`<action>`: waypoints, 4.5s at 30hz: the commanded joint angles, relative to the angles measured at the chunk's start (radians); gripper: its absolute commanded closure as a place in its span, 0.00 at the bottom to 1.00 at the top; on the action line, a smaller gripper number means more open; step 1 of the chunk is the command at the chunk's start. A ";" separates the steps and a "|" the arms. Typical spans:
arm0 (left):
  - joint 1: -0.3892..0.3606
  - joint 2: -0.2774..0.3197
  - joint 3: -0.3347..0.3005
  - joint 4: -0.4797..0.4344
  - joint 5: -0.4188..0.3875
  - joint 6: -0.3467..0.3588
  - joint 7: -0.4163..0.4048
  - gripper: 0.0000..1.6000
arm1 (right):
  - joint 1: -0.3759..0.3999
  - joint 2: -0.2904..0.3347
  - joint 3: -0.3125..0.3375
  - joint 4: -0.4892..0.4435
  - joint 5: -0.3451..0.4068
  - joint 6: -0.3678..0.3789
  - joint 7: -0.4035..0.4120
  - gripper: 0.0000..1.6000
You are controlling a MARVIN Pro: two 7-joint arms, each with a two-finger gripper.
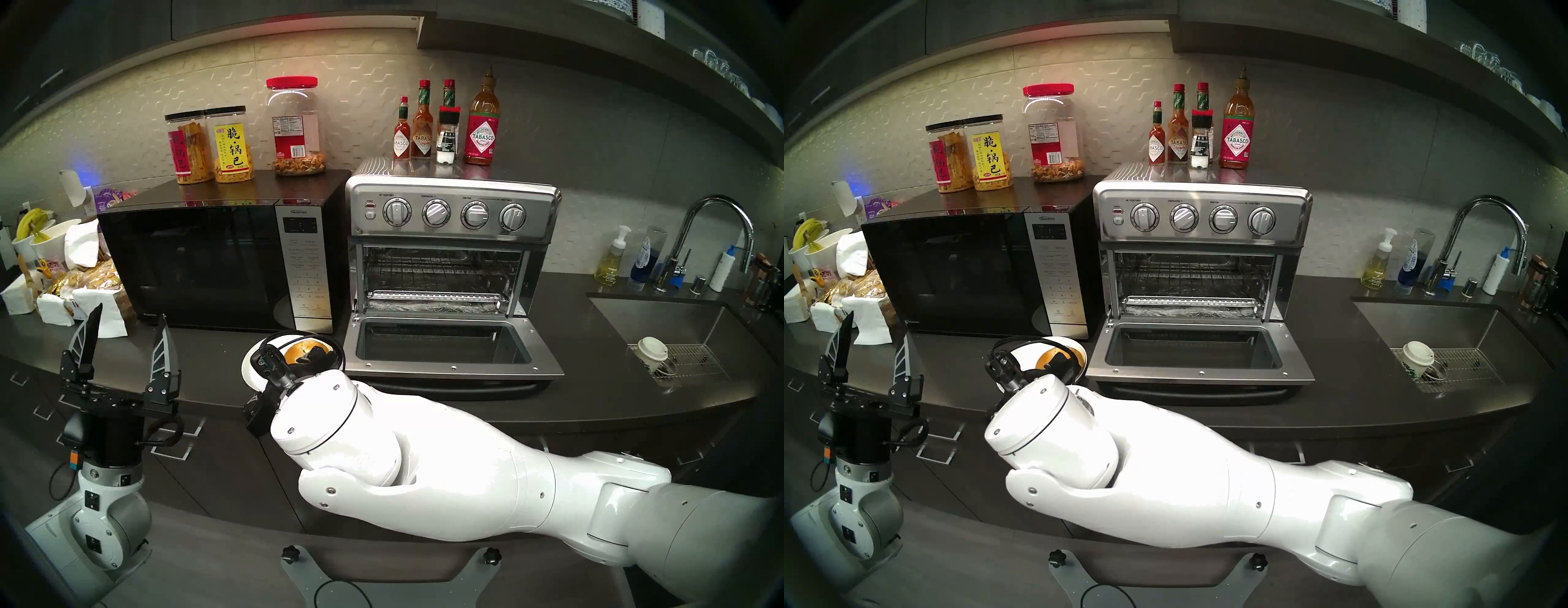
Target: Open the oven and place the bagel inside on the rack
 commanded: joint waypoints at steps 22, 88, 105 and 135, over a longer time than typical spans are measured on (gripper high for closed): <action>-0.005 0.000 -0.008 -0.012 0.000 -0.001 0.002 0.00 | 0.184 -0.103 -0.024 0.206 0.154 0.039 -0.064 0.00; -0.005 -0.001 -0.009 -0.012 0.000 -0.001 0.001 0.00 | 0.451 -0.166 -0.179 0.474 0.537 0.039 -0.101 0.00; -0.005 -0.001 -0.009 -0.012 0.000 -0.001 0.001 0.00 | 0.463 -0.207 -0.188 0.509 0.518 0.039 -0.102 0.00; -0.004 0.000 -0.010 -0.013 0.000 0.000 0.001 0.00 | 0.393 -0.294 -0.207 0.675 0.477 0.039 -0.108 0.86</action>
